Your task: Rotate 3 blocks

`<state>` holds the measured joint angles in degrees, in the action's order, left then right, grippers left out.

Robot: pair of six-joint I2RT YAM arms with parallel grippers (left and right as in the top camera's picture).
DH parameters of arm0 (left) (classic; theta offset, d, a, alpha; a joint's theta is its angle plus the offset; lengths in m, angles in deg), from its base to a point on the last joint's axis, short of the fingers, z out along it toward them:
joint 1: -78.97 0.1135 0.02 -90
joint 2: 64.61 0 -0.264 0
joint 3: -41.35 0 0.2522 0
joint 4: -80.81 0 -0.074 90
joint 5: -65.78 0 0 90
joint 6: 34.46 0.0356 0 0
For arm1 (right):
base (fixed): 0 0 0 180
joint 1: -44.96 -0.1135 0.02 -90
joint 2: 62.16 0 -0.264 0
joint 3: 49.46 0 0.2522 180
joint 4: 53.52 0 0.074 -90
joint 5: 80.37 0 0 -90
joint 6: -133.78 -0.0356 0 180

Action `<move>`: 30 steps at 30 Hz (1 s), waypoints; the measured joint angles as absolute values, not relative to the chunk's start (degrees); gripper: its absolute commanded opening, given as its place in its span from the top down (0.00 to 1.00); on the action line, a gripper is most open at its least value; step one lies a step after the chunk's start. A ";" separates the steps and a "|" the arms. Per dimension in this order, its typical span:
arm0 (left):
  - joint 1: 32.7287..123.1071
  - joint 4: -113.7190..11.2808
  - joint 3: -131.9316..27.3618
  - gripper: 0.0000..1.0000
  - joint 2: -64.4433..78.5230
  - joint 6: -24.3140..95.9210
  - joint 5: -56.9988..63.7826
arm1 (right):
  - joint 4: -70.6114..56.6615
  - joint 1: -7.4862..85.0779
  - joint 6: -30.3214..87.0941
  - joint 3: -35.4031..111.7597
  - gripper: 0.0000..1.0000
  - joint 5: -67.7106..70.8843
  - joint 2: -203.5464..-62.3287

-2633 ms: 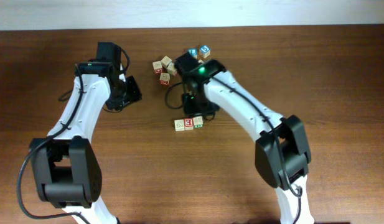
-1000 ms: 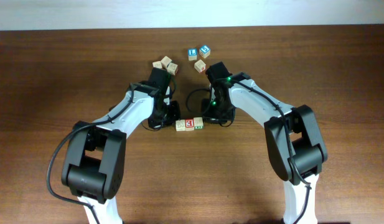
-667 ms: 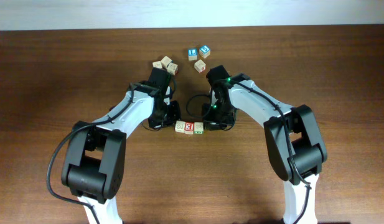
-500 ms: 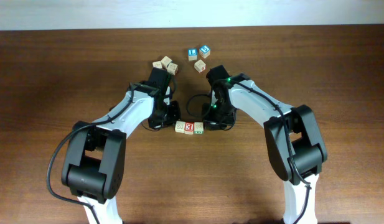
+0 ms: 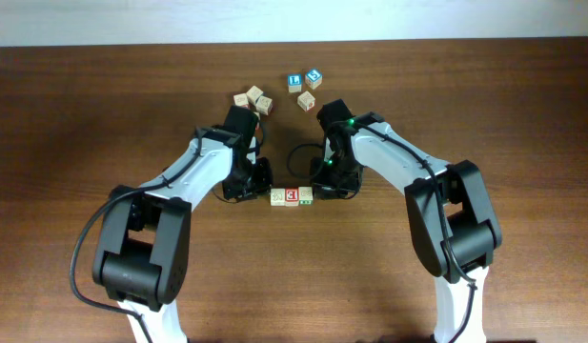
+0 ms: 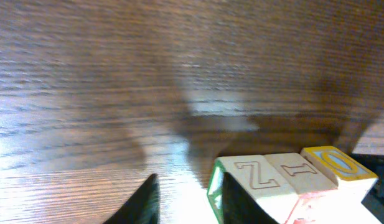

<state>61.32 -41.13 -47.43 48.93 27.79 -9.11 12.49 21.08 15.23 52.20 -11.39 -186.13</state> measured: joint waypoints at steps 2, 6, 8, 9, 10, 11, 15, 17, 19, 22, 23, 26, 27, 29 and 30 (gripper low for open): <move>61.40 -41.18 -47.43 0.57 48.93 27.66 -9.59 | 12.51 21.21 15.25 52.20 0.77 -11.47 -186.13; 61.34 -41.33 -47.43 0.53 48.93 27.66 -9.74 | 13.14 22.20 15.25 52.22 0.77 -11.78 -186.13; 61.10 -41.39 -47.43 0.54 48.93 27.64 -9.66 | 13.54 22.59 15.25 52.22 0.77 -11.87 -186.13; 60.97 -41.37 -47.43 0.55 48.93 27.64 -9.63 | 13.76 22.59 15.25 52.24 0.77 -11.71 -186.13; 60.90 -41.37 -47.43 0.55 48.93 27.64 -9.66 | 13.97 22.59 15.23 52.24 0.76 -11.47 -186.13; 60.84 -41.35 -47.43 0.55 48.93 27.64 -9.66 | 14.06 22.59 15.25 52.24 0.76 -11.39 -186.13; 60.68 -41.31 -47.43 0.56 48.93 27.64 -9.66 | 15.05 22.59 15.25 52.33 0.76 -10.62 -186.13; 60.62 -41.31 -47.43 0.56 48.93 27.64 -9.68 | 16.20 22.59 15.27 52.48 0.76 -9.40 -186.13; 60.60 -41.31 -47.43 0.56 48.93 27.64 -9.72 | 17.08 22.59 15.27 52.61 0.76 -8.06 -186.13; 60.60 -41.31 -47.43 0.56 48.93 27.64 -9.90 | 17.76 22.59 15.25 52.81 0.76 -6.53 -186.13; 60.60 -41.31 -47.43 0.54 48.93 27.64 -9.90 | 18.02 22.57 15.25 52.90 0.76 -5.86 -186.13; 60.60 -41.22 -47.43 0.49 48.93 27.66 -10.79 | 18.54 22.57 15.43 53.01 0.76 -4.48 -186.13; 60.60 -41.11 -47.43 0.48 48.93 27.64 -11.23 | 18.61 22.57 15.56 53.01 0.76 -4.15 -186.10; 60.62 -40.91 -47.43 0.48 48.93 27.64 -12.32 | 18.72 22.50 15.73 53.03 0.76 -3.84 -186.10; 60.75 -40.87 -47.43 0.48 48.93 27.64 -12.67 | 18.74 22.46 15.75 53.03 0.76 -3.67 -186.08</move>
<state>60.75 -40.87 -47.43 48.93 27.64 -12.67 18.74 22.46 15.75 53.03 -3.67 -186.08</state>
